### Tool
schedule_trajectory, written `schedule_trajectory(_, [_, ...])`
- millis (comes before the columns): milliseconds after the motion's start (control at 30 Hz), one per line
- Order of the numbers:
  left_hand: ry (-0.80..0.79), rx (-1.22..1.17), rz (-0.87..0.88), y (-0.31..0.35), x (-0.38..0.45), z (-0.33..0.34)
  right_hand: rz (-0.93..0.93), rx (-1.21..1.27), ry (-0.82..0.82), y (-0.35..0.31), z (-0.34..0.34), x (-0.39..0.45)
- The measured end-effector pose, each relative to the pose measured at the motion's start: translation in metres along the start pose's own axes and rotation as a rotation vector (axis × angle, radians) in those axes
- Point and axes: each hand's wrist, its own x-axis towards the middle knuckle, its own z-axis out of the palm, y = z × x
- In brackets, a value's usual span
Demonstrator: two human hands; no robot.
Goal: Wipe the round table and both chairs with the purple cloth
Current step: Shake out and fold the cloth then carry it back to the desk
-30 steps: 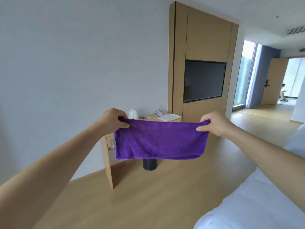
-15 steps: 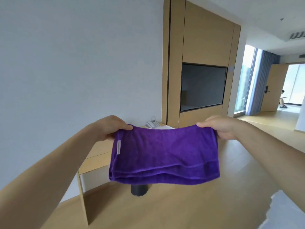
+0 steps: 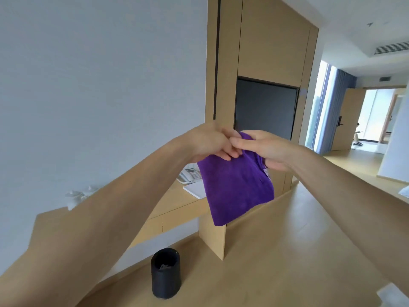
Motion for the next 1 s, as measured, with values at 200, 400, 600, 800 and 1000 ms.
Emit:
schedule_trajectory(200, [-0.086, 0.119, 0.101, -0.083, 0.107, -0.063, -0.040, -0.184, 0.123, 0.033, -0.054, 0.090])
schedule_trajectory(400, [-0.341, -0.564, -0.218, -0.205, 0.206, -0.036, 0.024, 0.231, 0.248, 0.087, -0.119, 0.158])
schedule_trajectory(600, [-0.326, -0.582, -0.271, -0.283, 0.292, 0.007, 0.118, 0.419, 0.354, 0.173, -0.181, 0.236])
schedule_trajectory(800, [-0.146, -0.242, -0.223, -0.283, 0.414, -0.033, 0.256, 0.296, 0.109, 0.242, -0.271, 0.324])
schedule_trajectory(1000, [0.021, 0.029, -0.195, -0.275, 0.500, -0.060, 0.239, 0.229, -0.233, 0.281, -0.311, 0.428])
